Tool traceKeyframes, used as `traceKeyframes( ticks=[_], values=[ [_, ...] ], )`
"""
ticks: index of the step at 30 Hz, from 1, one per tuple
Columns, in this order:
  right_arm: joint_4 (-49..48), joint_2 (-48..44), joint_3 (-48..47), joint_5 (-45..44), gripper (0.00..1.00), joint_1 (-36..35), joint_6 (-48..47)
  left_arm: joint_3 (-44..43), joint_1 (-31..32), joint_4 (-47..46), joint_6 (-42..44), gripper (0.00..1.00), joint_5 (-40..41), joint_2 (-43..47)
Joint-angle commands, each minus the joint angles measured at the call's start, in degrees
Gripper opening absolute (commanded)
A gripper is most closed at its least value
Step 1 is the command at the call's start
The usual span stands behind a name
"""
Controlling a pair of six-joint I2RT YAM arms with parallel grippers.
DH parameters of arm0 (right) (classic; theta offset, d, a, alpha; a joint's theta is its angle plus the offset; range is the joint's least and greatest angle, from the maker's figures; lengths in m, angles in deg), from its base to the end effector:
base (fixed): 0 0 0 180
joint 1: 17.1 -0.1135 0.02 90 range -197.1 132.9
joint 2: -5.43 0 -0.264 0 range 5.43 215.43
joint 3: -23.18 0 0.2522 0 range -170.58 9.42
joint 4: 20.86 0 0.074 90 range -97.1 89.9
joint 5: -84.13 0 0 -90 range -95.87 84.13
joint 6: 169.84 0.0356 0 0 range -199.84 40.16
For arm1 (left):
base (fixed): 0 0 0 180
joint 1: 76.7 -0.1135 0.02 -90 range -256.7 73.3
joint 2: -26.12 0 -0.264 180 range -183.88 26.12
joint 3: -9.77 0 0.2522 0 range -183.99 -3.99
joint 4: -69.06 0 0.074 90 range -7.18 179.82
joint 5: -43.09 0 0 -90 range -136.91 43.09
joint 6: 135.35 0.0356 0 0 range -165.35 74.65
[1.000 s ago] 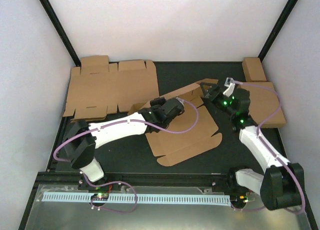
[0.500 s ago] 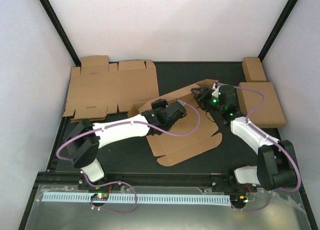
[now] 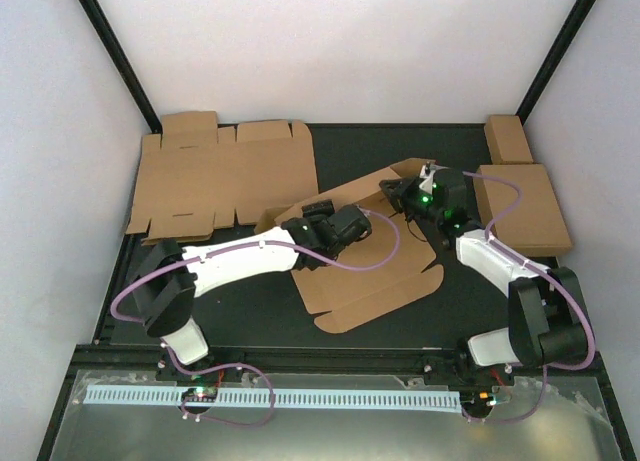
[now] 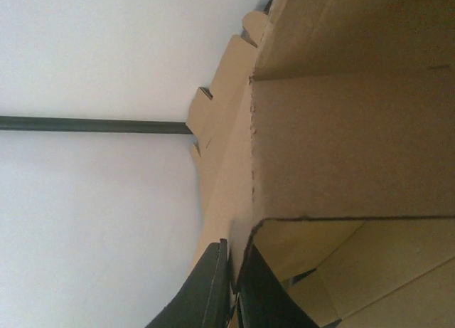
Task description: Fold the paper box
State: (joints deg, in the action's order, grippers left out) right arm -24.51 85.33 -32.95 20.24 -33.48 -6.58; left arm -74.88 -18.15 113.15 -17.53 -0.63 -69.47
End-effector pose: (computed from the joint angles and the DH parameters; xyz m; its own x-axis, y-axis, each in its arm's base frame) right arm 0.2873 0.1008 0.2353 -0.7172 0.6855 -0.1255 0.1289 0.3075 0.9428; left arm 0.2045 -0.2850 0.2476 -0.2038 0.9515 -0.2305 0.5298 0.3052 0.7913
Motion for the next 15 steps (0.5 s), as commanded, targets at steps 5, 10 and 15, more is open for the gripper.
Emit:
traceKeyframes(
  ticks=[5, 10, 15],
  values=[
    [-3.4, 0.1, -0.2, 1.0, 0.02, -0.2, -1.8, -13.1, -0.7, 16.6, -12.8, 0.87, -26.3, 6.2],
    [-5.3, 0.4, 0.8, 2.1, 0.03, -0.2, -2.4, -23.3, -6.9, 22.1, -16.4, 0.92, -42.4, 5.3],
    [-4.8, 0.1, 0.9, 2.1, 0.03, -0.1, -3.8, -30.3, -15.8, 22.5, -19.9, 0.99, -54.9, -0.2]
  ],
)
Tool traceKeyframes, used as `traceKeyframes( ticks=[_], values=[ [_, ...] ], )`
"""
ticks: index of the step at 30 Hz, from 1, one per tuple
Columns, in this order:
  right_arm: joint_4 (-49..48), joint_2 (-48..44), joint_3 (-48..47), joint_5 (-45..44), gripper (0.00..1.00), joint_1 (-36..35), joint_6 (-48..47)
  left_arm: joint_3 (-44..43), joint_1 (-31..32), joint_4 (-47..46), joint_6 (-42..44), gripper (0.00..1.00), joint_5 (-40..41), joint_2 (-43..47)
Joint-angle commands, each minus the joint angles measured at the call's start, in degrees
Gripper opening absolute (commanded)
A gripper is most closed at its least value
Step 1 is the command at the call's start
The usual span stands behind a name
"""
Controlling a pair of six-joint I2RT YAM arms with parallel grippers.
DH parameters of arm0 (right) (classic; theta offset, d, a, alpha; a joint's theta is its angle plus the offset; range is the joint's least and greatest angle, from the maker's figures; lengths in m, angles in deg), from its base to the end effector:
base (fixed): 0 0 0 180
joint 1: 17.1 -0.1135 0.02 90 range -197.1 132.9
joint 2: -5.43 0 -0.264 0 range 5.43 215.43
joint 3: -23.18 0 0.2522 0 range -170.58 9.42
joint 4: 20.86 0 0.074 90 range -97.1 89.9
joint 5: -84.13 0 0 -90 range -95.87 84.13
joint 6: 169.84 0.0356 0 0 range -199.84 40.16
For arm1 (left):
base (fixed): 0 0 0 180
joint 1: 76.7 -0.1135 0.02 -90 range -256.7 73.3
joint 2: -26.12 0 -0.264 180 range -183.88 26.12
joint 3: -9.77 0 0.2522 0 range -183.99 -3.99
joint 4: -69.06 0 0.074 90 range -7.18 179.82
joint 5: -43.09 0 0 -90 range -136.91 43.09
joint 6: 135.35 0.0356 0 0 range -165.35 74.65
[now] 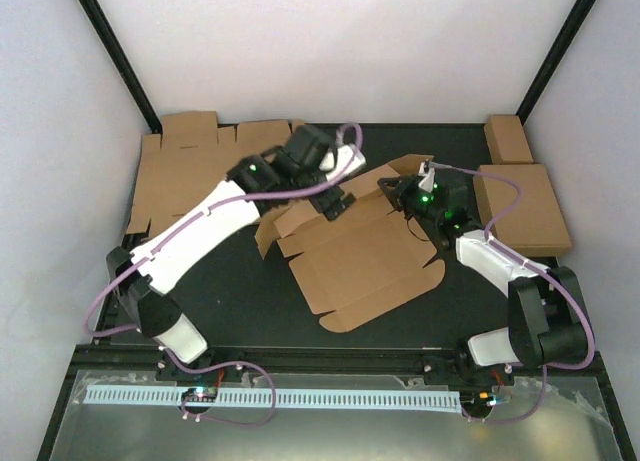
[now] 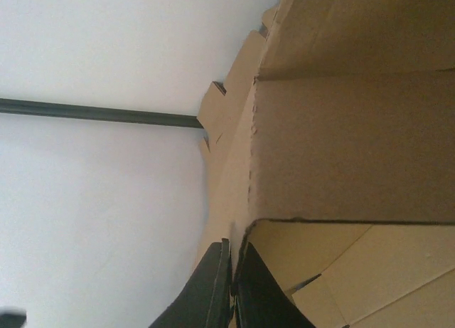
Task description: Fold the paper box
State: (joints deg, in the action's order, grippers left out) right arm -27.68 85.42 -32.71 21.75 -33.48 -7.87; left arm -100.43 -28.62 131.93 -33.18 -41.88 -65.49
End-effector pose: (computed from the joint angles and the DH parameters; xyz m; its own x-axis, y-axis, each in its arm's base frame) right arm 0.2881 0.1019 0.2391 -0.7297 0.6637 -0.1646 0.0622 0.3041 0.9506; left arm 0.2327 -0.2545 0.3814 -0.3085 0.6580 -0.6869 0.7819 0.5867 0.2108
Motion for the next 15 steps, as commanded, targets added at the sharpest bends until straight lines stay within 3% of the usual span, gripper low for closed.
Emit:
traceKeyframes(
  ticks=[1, 11, 15],
  values=[
    [-1.7, -0.1, 0.7, 0.6, 0.03, -0.2, -2.6, -5.9, -6.0, 3.7, -4.1, 0.99, -14.0, -5.6],
    [-1.9, -0.1, 1.1, 2.5, 0.04, -0.2, -3.0, -17.8, -12.0, 11.7, -1.9, 0.97, -23.5, -19.4],
    [-2.6, 0.2, 1.1, 2.9, 0.05, -0.2, -3.1, -19.5, -12.1, 12.6, -1.0, 0.89, -23.2, -22.6]
  ],
)
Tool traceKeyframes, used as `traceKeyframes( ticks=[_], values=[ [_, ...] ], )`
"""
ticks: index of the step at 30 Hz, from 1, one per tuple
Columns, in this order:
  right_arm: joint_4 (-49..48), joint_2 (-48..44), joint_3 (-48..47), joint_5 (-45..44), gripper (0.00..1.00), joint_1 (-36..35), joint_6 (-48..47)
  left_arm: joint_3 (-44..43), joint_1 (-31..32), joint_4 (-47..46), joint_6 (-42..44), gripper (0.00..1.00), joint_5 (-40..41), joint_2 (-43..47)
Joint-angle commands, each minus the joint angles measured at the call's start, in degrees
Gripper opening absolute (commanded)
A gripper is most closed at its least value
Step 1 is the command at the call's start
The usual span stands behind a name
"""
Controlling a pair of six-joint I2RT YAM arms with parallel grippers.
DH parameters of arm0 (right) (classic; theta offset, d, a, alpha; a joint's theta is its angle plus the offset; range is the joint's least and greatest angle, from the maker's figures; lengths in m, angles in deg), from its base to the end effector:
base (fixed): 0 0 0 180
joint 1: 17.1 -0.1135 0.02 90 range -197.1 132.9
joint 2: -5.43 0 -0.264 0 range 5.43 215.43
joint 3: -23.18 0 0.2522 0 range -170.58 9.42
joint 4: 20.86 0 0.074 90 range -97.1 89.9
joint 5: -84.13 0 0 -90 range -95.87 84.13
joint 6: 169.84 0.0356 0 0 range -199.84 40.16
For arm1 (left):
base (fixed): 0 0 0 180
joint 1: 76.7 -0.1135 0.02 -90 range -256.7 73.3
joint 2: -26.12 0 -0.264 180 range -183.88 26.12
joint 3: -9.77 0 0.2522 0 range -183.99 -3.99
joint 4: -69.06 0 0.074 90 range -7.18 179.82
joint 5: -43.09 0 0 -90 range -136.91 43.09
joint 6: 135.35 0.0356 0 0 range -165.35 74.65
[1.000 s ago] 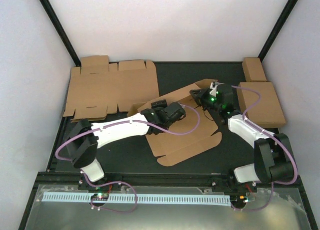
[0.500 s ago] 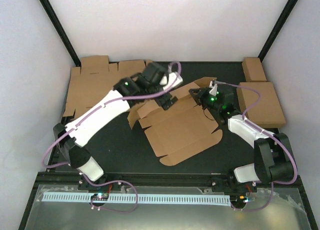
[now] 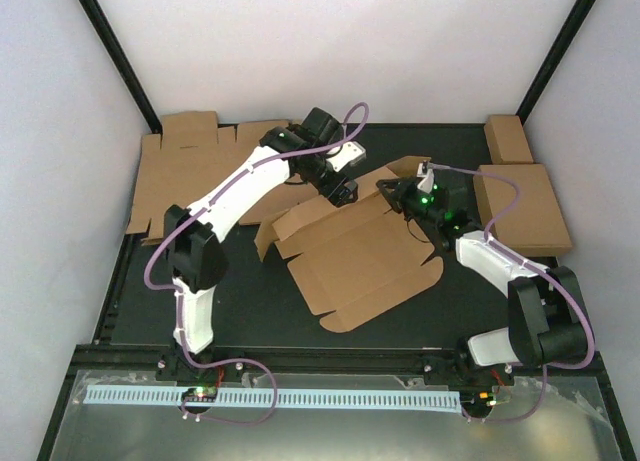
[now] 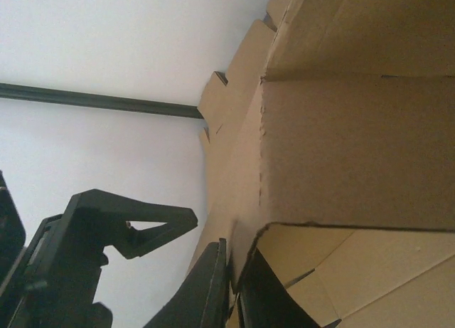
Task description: Fold the paper box
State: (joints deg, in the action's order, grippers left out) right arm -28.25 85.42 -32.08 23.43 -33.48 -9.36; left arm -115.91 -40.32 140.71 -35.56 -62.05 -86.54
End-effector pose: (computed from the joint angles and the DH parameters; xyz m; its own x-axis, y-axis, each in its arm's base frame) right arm 0.2862 0.1023 0.2367 -0.7498 0.6363 -0.1815 0.0376 0.3148 0.9484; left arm 0.3357 -0.2589 0.3214 -0.5614 0.6175 -0.5509 0.7890 0.6003 -0.1312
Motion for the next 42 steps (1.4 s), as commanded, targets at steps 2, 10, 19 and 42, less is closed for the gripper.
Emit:
traceKeyframes(
  ticks=[2, 10, 19, 42],
  values=[
    [-2.2, 0.5, 0.5, 1.2, 0.06, -0.2, -1.4, -4.9, -0.5, 4.5, 1.8, 0.84, -3.4, -2.5],
    [-2.5, 2.2, 0.4, 0.8, 0.09, -0.2, -1.9, -3.4, -0.5, 5.4, 3.6, 0.80, -6.3, -3.0],
    [-6.1, 3.6, 2.0, 0.6, 0.12, -0.2, -2.2, -2.4, -0.8, 6.6, 5.3, 0.80, -9.5, -2.8],
    [-8.6, 2.2, 4.3, -0.9, 0.23, -0.2, -4.1, -1.0, -1.2, 6.7, 4.6, 0.63, -0.9, -3.2]
  ],
)
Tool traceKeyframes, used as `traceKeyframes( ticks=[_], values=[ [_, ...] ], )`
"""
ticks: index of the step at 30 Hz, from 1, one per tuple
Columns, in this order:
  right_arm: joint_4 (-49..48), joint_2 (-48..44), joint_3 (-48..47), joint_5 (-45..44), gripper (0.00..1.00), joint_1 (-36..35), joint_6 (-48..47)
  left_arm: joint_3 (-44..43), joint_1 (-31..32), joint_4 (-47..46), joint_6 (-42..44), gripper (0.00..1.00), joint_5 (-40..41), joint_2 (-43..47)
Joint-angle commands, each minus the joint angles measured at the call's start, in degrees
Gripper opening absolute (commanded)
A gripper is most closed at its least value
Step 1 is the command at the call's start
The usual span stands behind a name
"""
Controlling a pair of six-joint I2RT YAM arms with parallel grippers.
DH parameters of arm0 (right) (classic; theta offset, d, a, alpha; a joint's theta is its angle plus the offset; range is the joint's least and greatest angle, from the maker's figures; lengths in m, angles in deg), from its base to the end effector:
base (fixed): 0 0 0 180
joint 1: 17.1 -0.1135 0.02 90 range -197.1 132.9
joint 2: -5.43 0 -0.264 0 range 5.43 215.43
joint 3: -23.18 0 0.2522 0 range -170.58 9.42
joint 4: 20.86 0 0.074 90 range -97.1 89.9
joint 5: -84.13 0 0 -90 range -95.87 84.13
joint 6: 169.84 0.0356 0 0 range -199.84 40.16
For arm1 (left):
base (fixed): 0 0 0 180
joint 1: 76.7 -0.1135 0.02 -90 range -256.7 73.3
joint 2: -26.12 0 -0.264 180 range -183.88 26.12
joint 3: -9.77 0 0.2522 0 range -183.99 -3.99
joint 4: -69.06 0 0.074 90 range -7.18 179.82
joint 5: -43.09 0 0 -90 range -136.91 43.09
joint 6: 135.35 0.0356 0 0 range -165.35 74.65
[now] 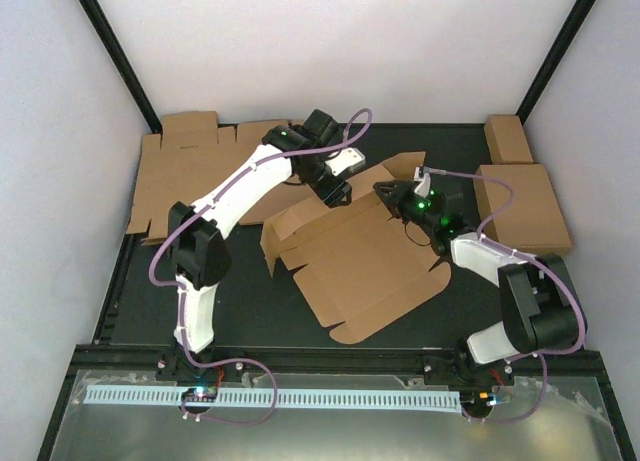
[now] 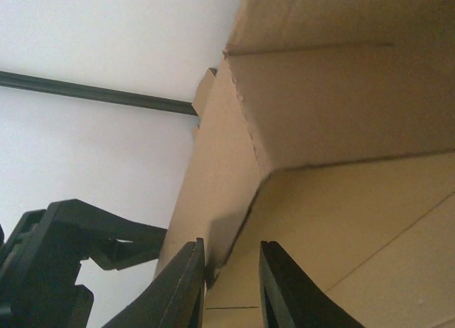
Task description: Fold the paper box
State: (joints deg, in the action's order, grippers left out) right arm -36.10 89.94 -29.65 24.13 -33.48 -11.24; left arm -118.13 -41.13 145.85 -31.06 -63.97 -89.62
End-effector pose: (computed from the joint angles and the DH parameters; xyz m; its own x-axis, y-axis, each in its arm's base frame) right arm 0.2923 0.1045 0.2142 -0.7548 0.6186 -0.2182 -0.0042 0.3281 0.9446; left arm 0.3416 -0.2572 0.3068 -0.5497 0.6832 -0.4806 0.8194 0.5530 -0.1511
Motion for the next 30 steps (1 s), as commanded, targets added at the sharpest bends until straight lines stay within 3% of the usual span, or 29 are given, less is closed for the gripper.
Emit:
traceKeyframes(
  ticks=[1, 7, 14, 17, 19, 20, 30],
  values=[
    [0.1, -2.9, 1.8, -1.9, 0.24, 0.0, -2.8, 1.6, -0.4, 1.6, 0.1, 0.63, 0.8, 0.1],
    [5.3, -6.3, 2.4, -2.3, 0.29, 1.6, -6.9, 3.4, -0.1, 0.4, -0.7, 0.63, -0.2, 2.9],
    [15.7, -13.2, 5.8, -5.3, 0.28, 6.9, -17.4, 6.5, 0.7, -0.6, -1.5, 0.61, -0.2, 4.8],
    [16.0, -14.1, 8.1, -5.3, 0.21, 10.0, -19.6, 8.0, 1.1, -1.2, -2.2, 0.61, 0.0, 5.4],
    [17.4, -13.3, 7.9, -6.5, 0.04, 10.3, -21.9, 8.8, 1.4, -1.7, -2.5, 0.61, -0.1, 6.1],
    [17.5, -12.5, 7.8, -6.6, 0.02, 10.2, -22.8, 9.1, 1.6, -1.9, -2.8, 0.61, -0.1, 6.3],
    [11.2, 0.2, 6.6, -5.2, 0.02, 9.9, -20.4, 10.4, 2.6, -2.2, -4.3, 0.61, 0.6, 7.5]
  ],
)
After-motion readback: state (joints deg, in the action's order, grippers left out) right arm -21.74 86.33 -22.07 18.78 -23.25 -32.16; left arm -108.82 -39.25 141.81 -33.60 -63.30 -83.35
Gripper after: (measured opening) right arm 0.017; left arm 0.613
